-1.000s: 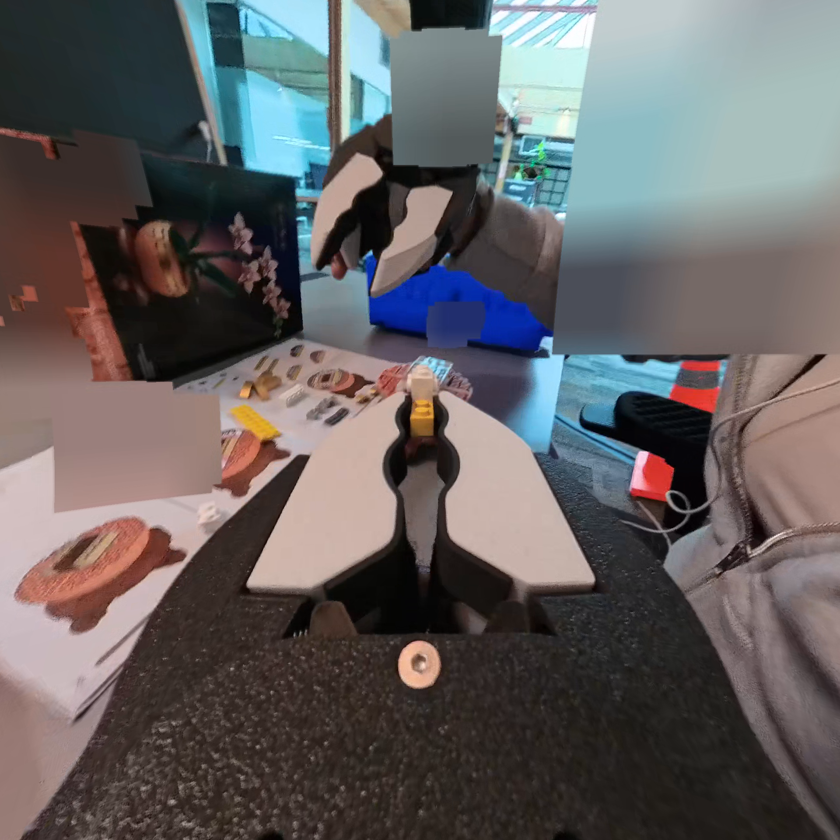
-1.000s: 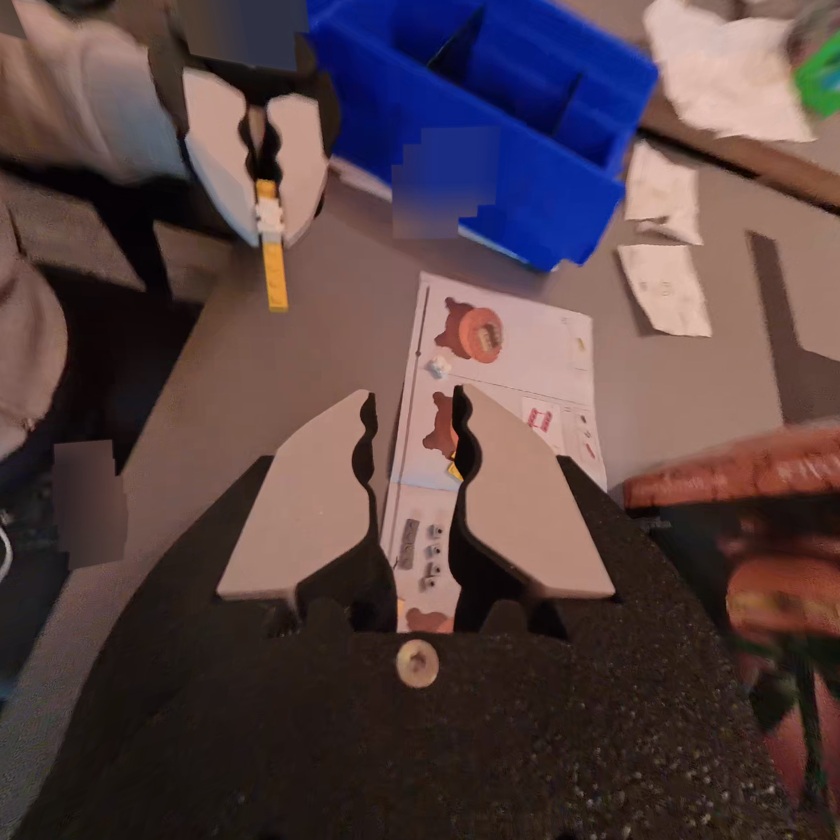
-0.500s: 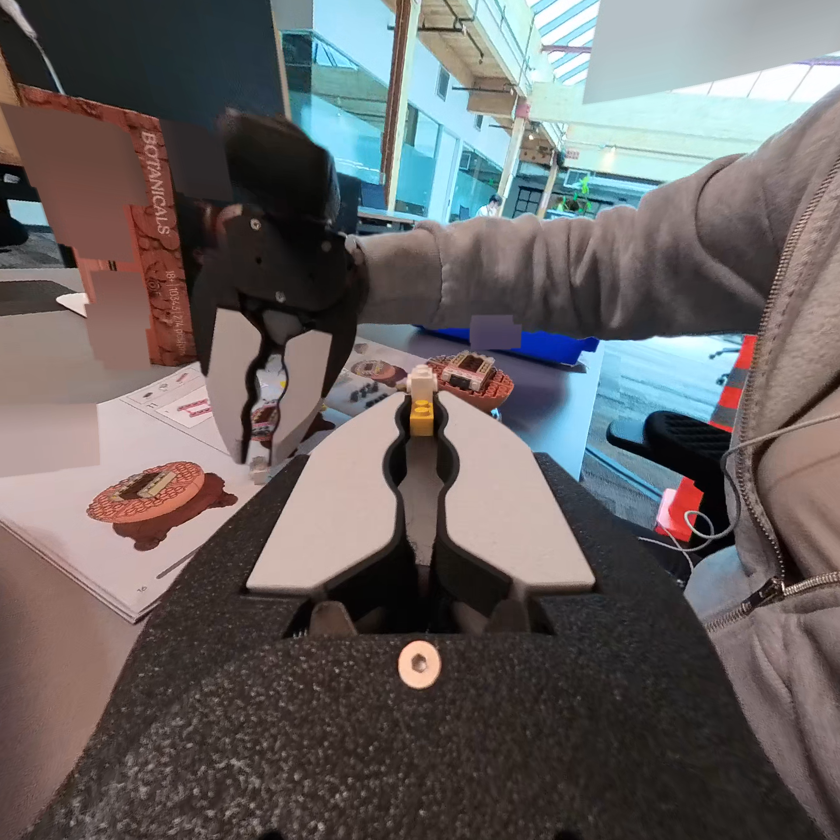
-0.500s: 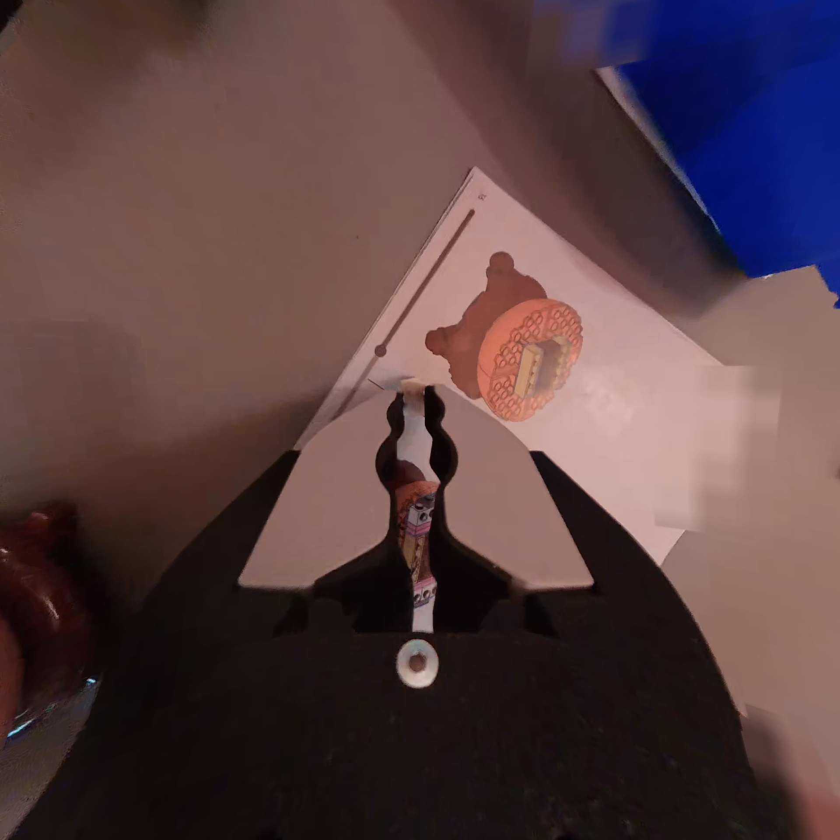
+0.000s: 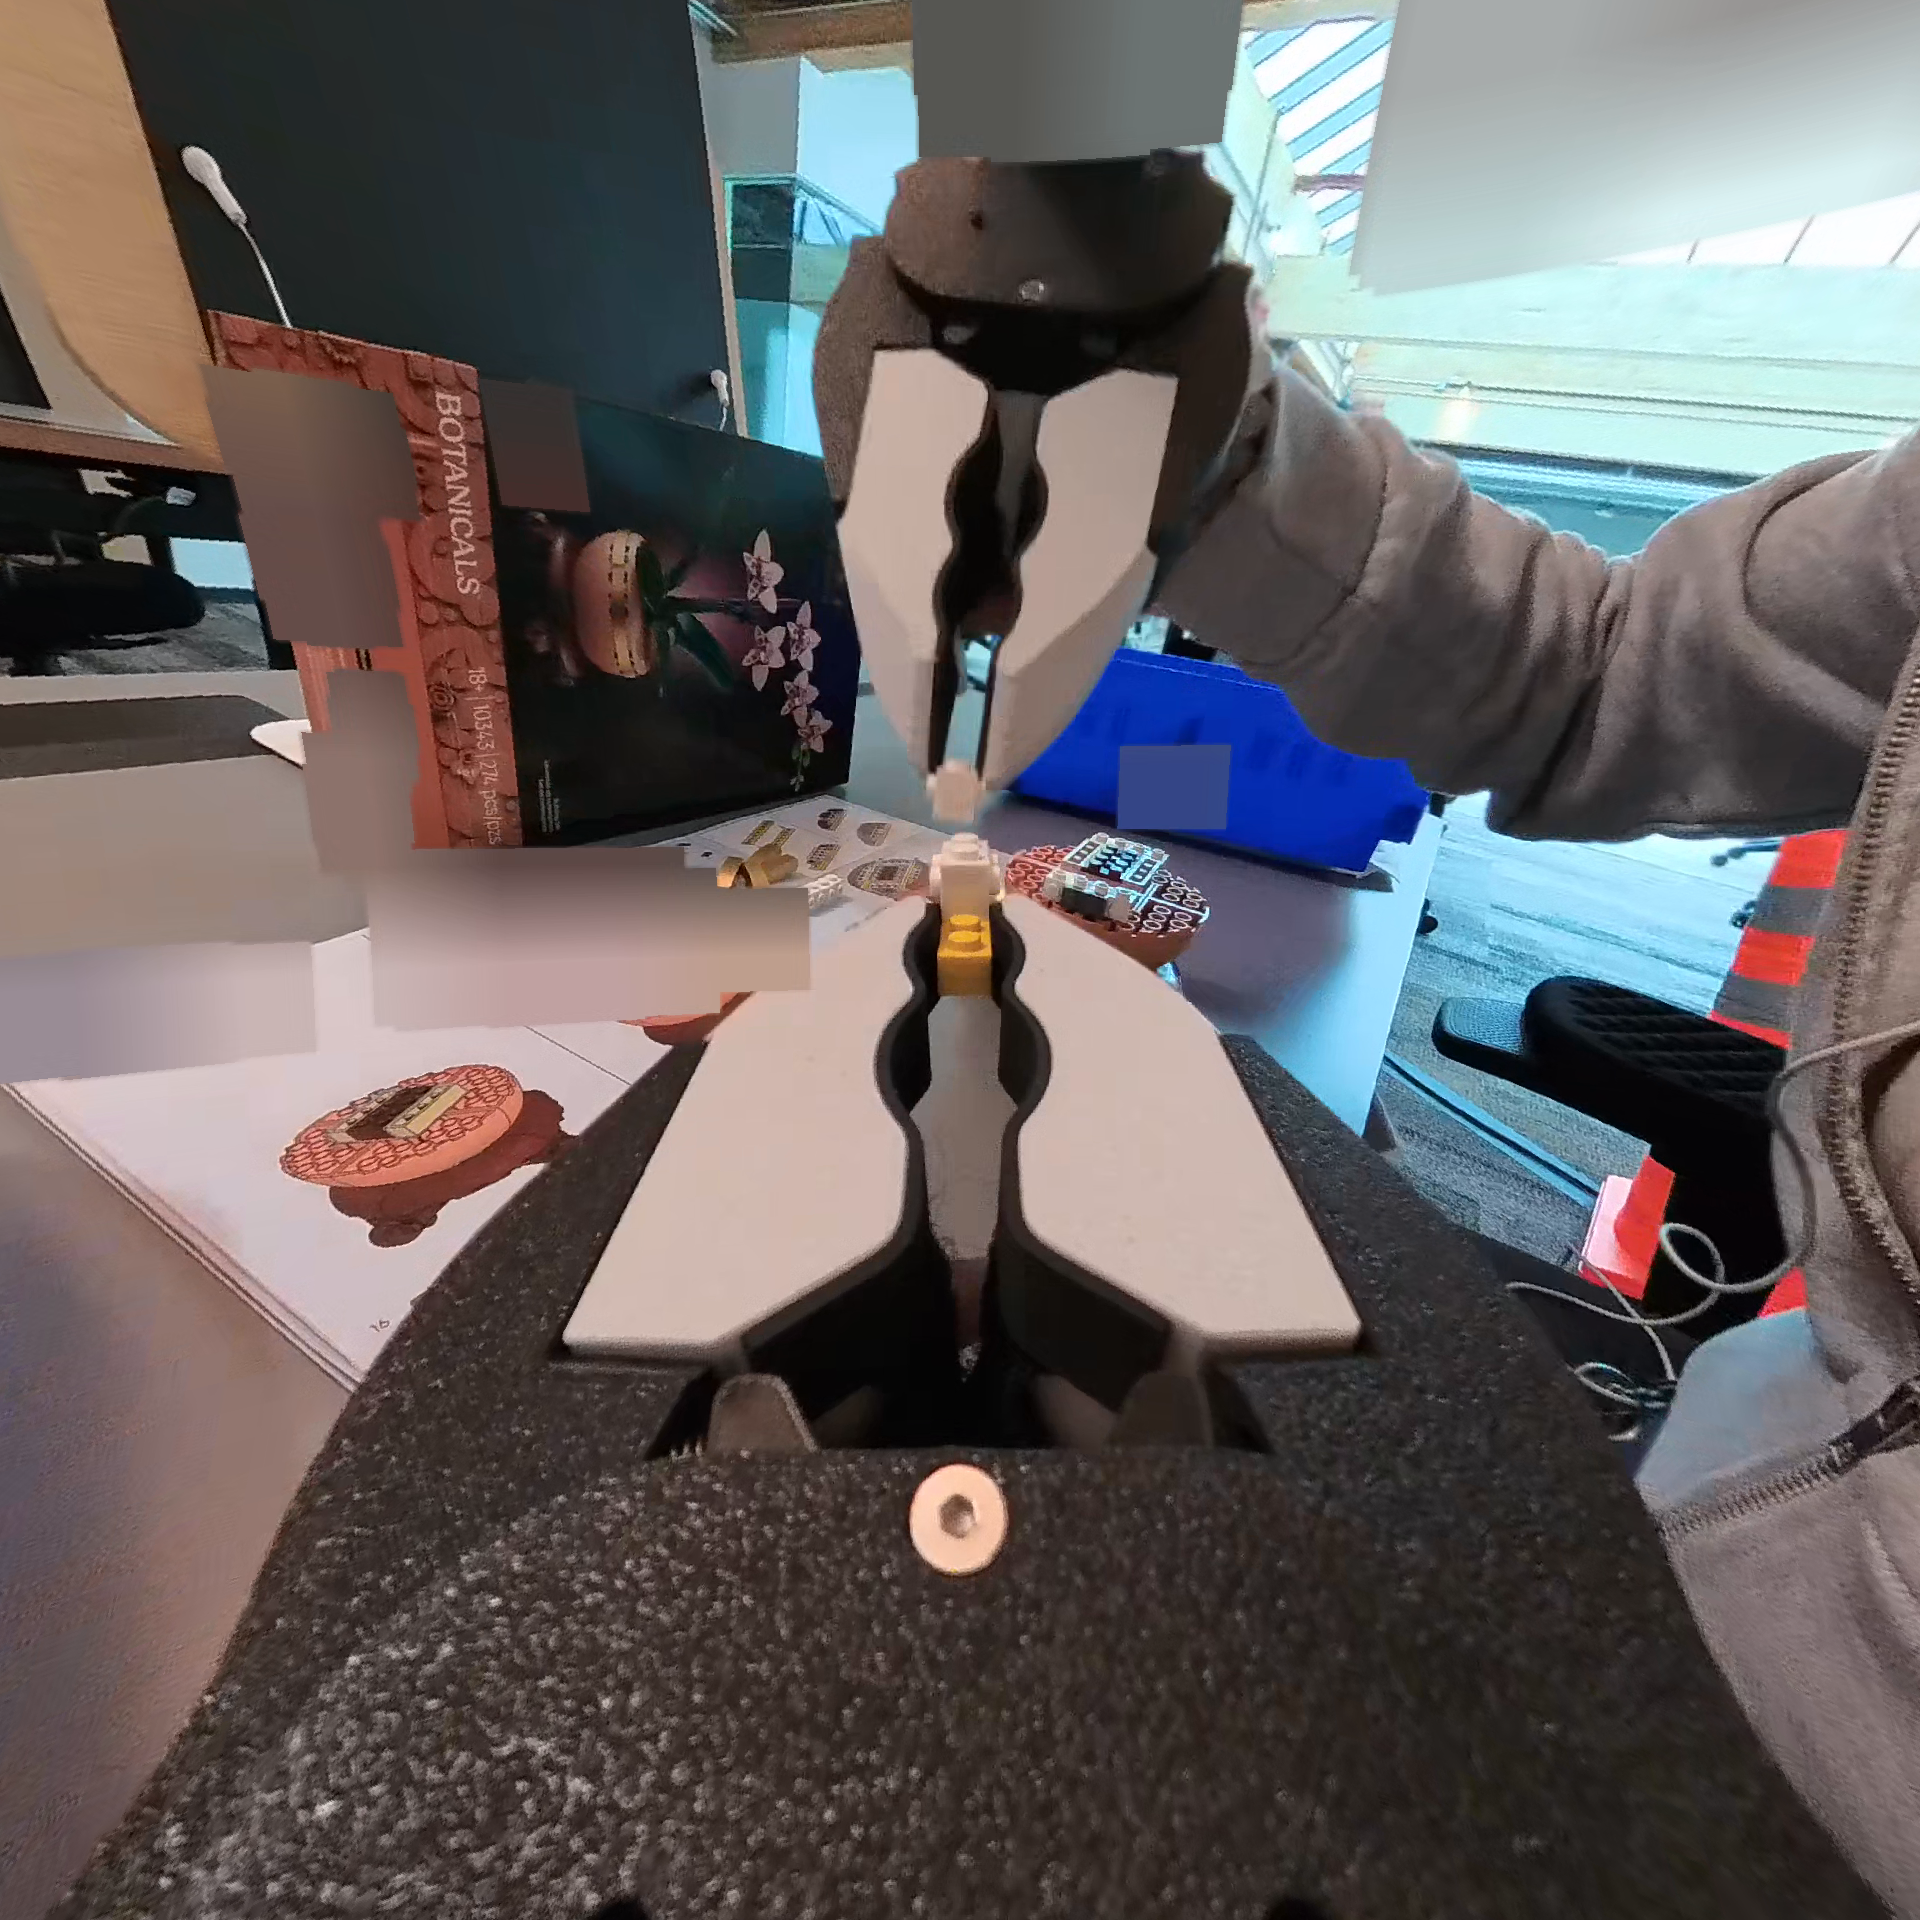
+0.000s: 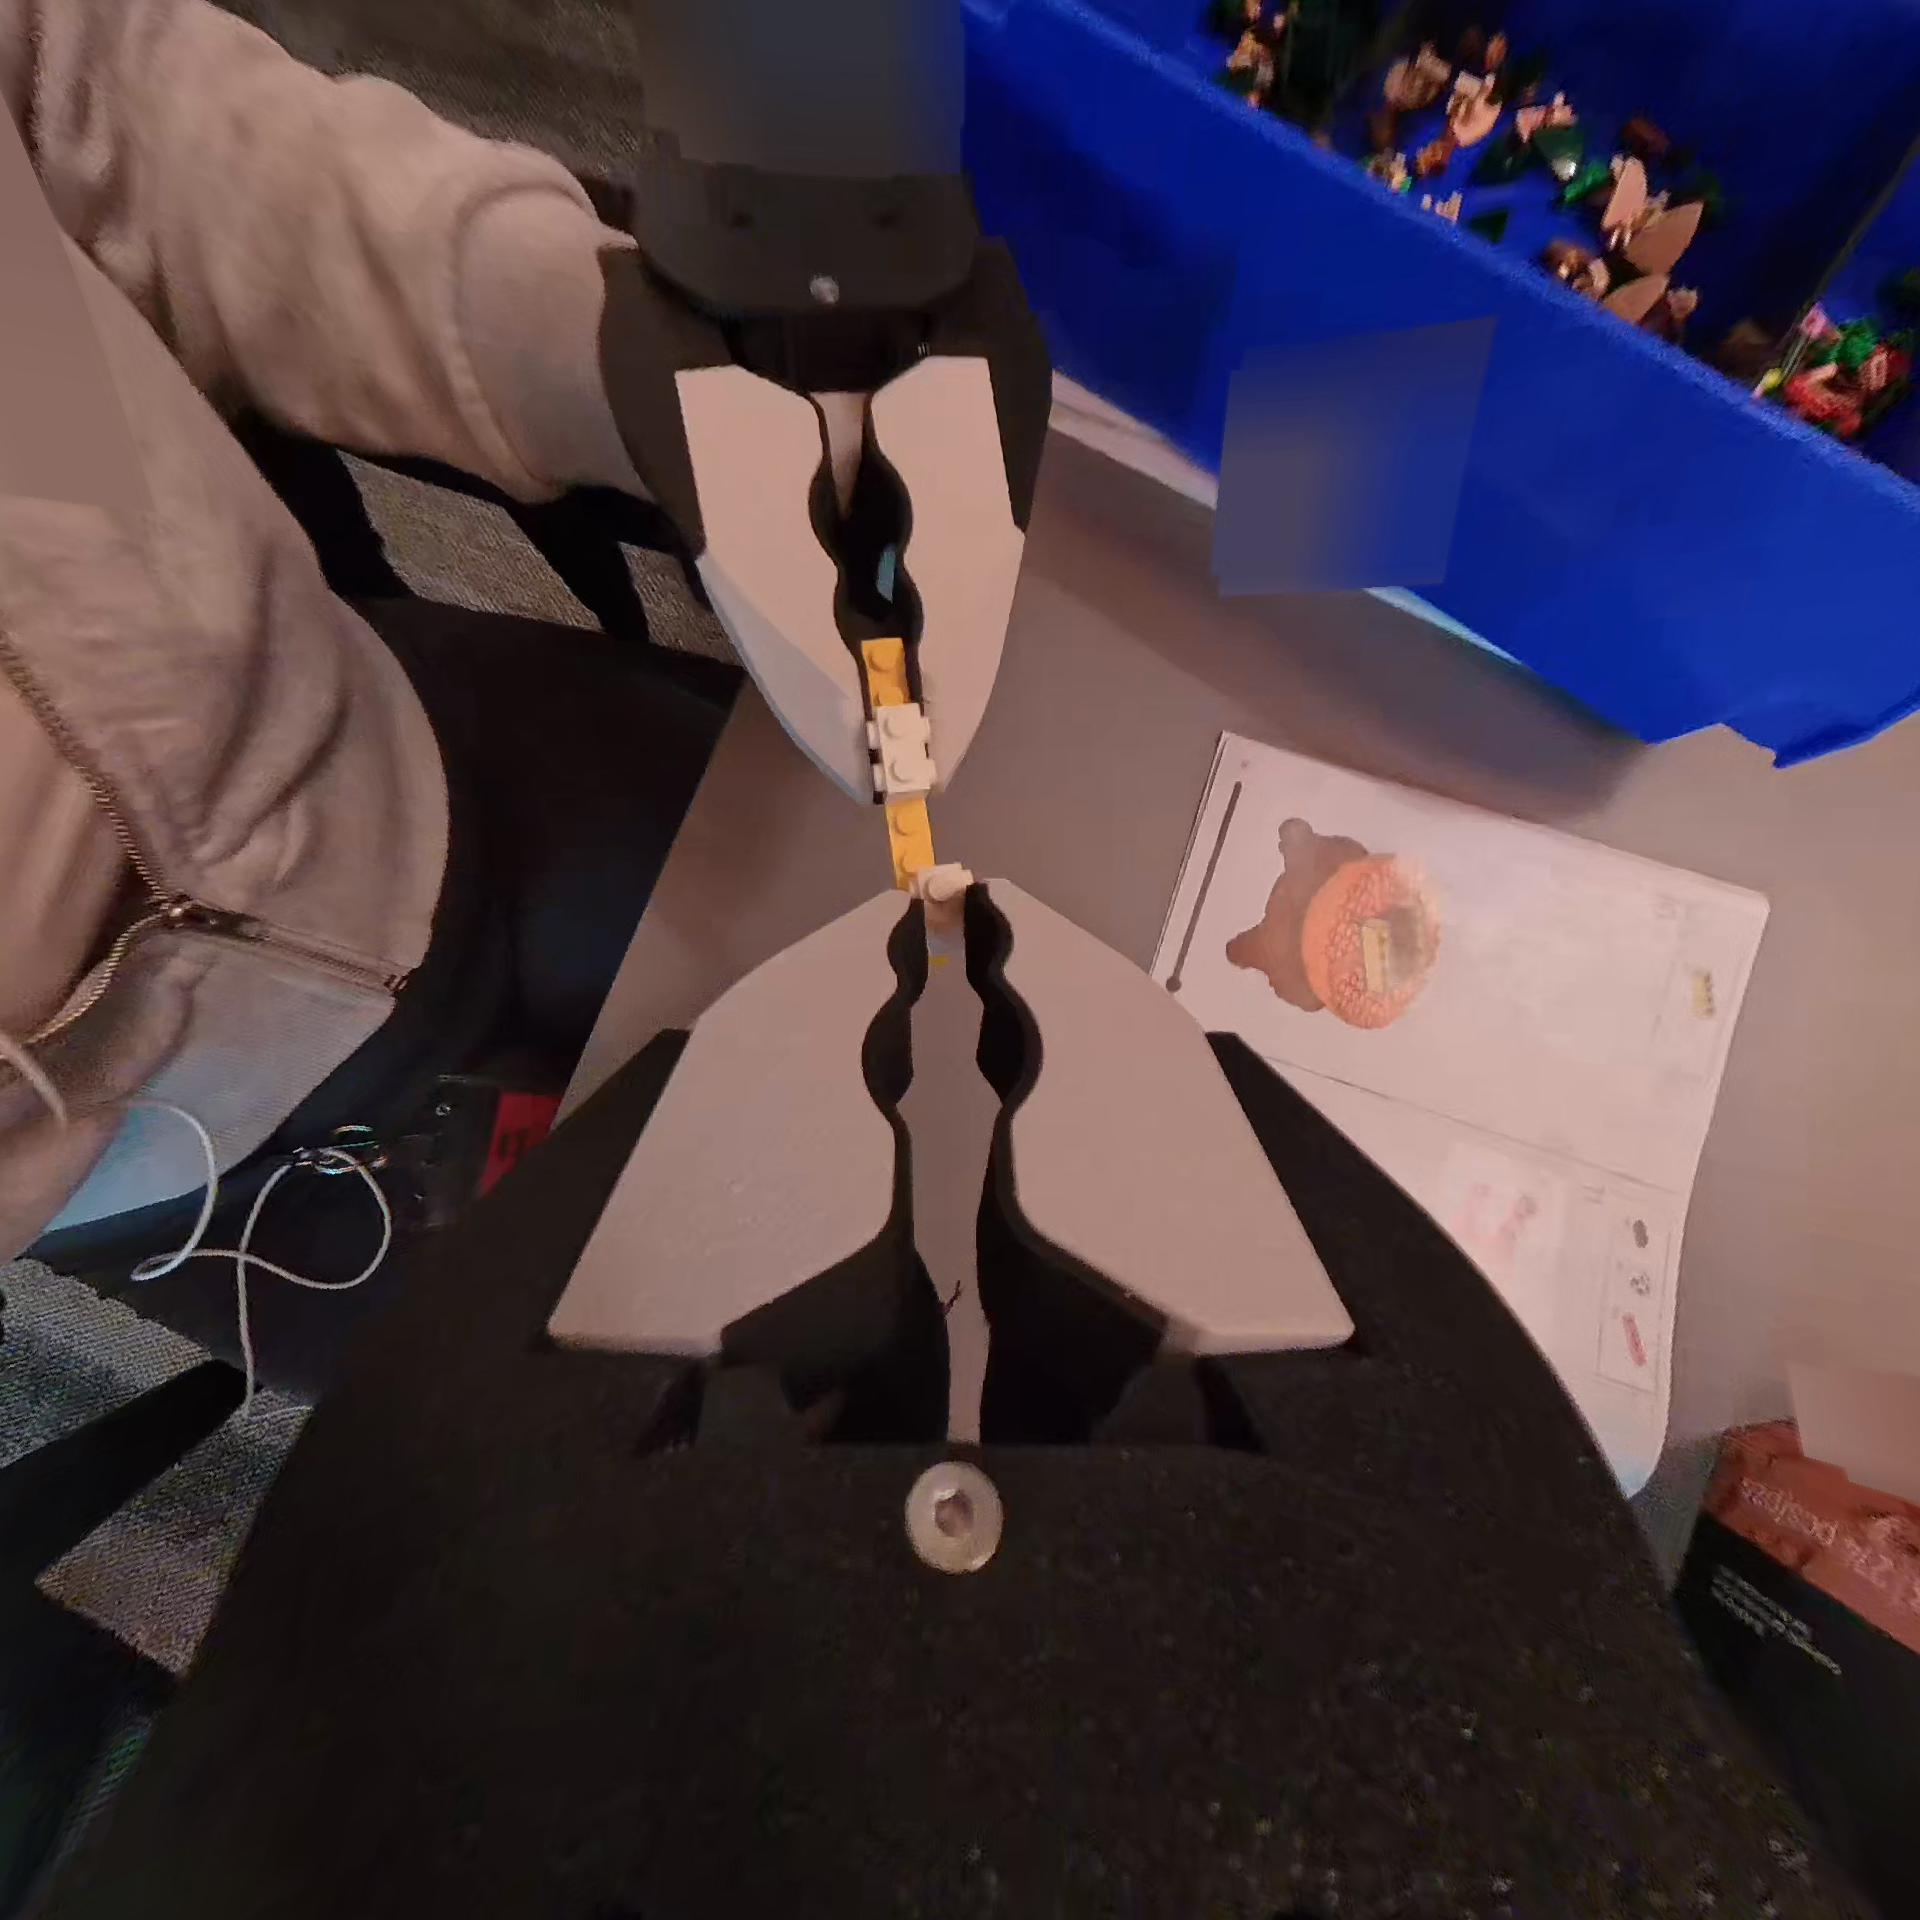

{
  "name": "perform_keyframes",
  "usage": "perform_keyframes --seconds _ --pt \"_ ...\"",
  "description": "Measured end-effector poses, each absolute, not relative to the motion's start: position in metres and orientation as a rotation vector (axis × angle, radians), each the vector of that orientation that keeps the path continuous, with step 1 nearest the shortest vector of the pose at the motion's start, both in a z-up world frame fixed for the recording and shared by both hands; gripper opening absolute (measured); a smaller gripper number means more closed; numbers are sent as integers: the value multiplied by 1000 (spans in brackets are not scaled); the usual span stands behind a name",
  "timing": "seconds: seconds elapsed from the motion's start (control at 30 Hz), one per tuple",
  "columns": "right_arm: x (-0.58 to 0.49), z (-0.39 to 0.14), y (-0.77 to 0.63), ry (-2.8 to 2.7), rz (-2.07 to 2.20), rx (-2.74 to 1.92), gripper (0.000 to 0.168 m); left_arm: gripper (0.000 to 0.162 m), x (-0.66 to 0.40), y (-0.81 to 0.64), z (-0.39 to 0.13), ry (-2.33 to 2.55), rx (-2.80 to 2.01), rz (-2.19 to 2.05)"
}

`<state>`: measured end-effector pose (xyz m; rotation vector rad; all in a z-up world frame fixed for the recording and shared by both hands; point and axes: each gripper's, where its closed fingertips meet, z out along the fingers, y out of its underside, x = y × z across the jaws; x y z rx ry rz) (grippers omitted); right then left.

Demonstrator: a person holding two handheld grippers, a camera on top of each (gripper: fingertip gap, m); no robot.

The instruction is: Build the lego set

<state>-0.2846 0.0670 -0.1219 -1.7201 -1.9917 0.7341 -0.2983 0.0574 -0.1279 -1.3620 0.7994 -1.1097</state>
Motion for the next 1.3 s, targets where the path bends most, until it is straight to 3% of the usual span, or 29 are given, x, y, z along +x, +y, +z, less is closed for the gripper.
perform_keyframes --seconds 1.3 --pt "-299 -124 46 -2050 842 -1742 7 7 -301 46 -120 838 -1242 -1139"
